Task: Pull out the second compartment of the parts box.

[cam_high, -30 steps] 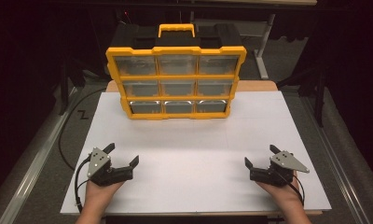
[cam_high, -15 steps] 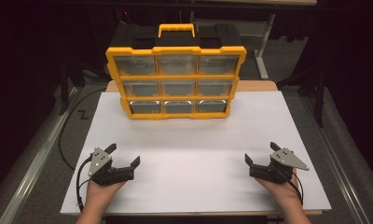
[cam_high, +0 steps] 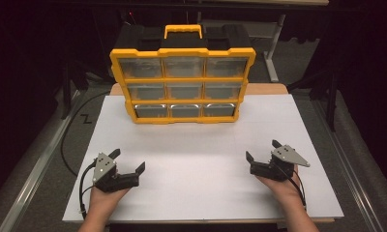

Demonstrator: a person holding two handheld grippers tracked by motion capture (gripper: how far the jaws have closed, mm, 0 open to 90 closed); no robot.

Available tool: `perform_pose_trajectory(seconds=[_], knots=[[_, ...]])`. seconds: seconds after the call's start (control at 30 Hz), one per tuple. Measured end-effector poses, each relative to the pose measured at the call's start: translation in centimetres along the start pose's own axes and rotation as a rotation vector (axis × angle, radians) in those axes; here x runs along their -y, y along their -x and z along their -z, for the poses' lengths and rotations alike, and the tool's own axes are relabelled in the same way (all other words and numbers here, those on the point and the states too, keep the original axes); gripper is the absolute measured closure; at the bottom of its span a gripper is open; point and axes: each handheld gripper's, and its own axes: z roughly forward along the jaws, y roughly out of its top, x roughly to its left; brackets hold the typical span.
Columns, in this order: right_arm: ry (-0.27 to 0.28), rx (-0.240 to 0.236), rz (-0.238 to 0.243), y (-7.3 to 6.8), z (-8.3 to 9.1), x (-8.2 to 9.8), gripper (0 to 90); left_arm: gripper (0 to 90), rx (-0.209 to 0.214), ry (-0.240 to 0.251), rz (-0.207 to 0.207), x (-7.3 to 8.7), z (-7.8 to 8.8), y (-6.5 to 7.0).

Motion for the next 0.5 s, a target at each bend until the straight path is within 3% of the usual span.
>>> perform_pose_trajectory(seconds=[0.23, 0.33, 0.5], knots=[[-0.001, -0.014, 0.011, 0.0, -1.7, -1.3, 0.7, 0.5, 0.004, -0.003, 0.004, 0.0, -0.1, 0.1], [-0.002, -0.019, -0.017, 0.2, -2.8, -1.7, 0.9, 0.5, 0.004, -0.002, 0.005, 0.0, 0.0, 0.0], [0.005, -0.013, -0.016, 0.1, -4.3, -2.2, 0.9, 0.5, -0.004, -0.012, 0.008, 0.1, -0.1, 0.0]])
